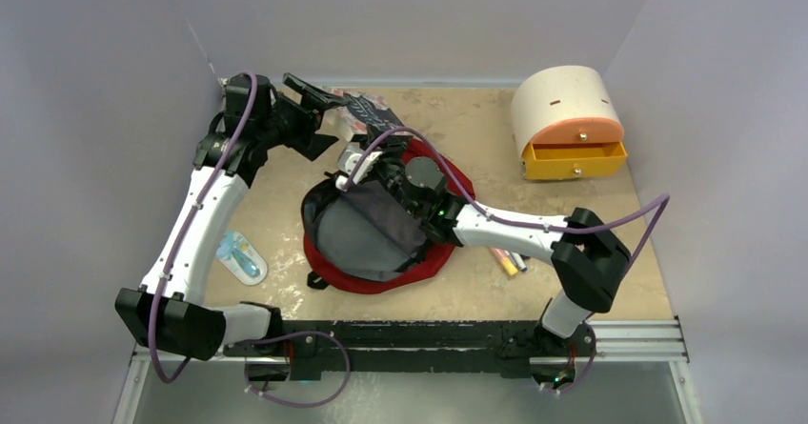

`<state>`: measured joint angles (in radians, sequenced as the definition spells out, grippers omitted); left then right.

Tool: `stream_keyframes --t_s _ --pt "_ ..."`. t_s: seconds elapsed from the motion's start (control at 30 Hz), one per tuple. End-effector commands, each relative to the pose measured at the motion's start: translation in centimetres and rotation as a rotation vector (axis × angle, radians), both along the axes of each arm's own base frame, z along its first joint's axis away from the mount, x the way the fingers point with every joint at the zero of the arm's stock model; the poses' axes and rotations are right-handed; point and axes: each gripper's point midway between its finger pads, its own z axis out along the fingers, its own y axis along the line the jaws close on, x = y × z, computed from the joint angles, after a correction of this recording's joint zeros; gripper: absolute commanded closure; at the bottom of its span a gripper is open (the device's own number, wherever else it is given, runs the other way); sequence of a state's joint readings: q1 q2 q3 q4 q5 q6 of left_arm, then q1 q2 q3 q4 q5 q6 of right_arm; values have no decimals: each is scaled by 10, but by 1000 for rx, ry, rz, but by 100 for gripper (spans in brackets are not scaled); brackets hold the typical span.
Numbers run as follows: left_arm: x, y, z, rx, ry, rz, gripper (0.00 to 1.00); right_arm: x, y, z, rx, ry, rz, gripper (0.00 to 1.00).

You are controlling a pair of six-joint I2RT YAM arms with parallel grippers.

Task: Pack the student bag
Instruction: Pick up the book from the center of the board.

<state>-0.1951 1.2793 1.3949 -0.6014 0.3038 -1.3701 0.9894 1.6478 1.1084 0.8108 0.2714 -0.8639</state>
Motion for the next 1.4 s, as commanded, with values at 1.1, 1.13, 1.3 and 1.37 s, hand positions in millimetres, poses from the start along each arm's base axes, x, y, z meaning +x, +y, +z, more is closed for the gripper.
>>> stream_keyframes --t_s 1.1,1.13,1.3,1.37 --pt "6 0 -9 27 -29 26 49 -35 7 58 -63 -329 -190 100" --pt "7 0 -10 30 -32 24 52 -35 9 57 -66 -323 -184 100" --pt "7 -2 -13 40 -46 11 57 -36 14 53 -76 -313 -172 100" --pt "7 -3 -12 44 -57 5 58 -37 15 52 -76 -301 -159 100"
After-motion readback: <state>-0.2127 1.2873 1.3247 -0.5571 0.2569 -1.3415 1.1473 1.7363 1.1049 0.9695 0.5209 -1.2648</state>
